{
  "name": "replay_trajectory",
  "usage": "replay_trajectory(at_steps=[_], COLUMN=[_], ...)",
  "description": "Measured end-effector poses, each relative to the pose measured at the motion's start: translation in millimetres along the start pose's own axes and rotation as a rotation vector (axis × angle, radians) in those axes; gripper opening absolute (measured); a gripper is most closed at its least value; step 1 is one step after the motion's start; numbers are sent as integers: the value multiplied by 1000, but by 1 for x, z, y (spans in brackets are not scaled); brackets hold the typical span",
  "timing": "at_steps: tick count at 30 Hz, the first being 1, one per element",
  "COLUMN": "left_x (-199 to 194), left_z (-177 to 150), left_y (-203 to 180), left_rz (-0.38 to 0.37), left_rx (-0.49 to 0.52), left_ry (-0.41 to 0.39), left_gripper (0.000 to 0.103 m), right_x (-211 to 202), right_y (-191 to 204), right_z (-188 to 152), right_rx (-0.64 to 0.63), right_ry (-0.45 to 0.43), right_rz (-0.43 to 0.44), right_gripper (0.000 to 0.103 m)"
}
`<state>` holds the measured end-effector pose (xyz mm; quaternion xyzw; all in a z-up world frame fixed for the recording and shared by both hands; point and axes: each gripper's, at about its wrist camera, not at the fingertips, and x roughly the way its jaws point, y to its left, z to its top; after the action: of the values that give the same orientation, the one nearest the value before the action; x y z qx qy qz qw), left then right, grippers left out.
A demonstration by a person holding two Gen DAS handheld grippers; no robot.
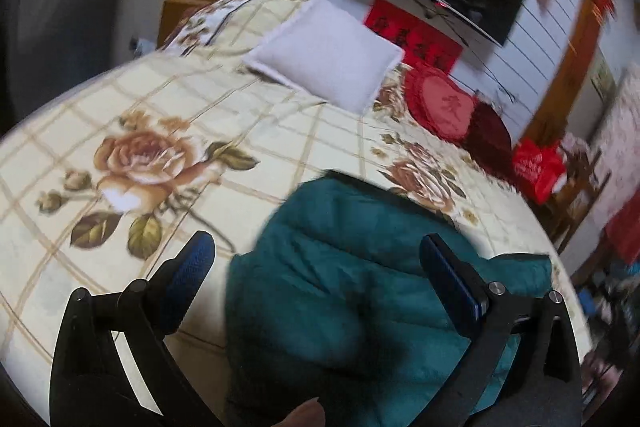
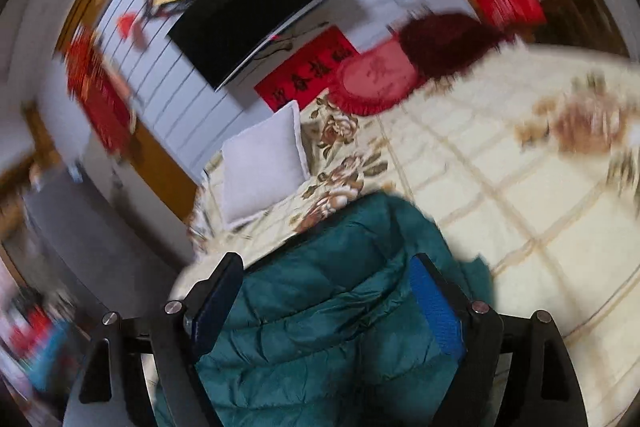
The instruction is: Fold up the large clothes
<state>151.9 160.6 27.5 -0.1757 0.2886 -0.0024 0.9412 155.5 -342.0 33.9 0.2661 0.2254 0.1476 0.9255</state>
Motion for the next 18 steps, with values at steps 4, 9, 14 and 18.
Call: replay_trajectory(at_steps=[4, 9, 14, 18], left_x=[16, 60, 89, 108], left_z=[-5, -30, -35, -34], left_y=[-40, -62, -45, -35], left_rz=[84, 283, 259, 230], left_rx=[190, 389, 315, 234], left_ry=[23, 110, 189, 239], left_gripper=[103, 103, 103, 103], right_x=[27, 80, 115, 137], right_y=[47, 51, 19, 7], right_z=[2, -10, -32, -35], right_rx=[-246, -318, -289, -271], right_ry=[84, 279, 376, 407], right_rz=[-116, -238, -317, -337], right_gripper=[83, 83, 85, 89])
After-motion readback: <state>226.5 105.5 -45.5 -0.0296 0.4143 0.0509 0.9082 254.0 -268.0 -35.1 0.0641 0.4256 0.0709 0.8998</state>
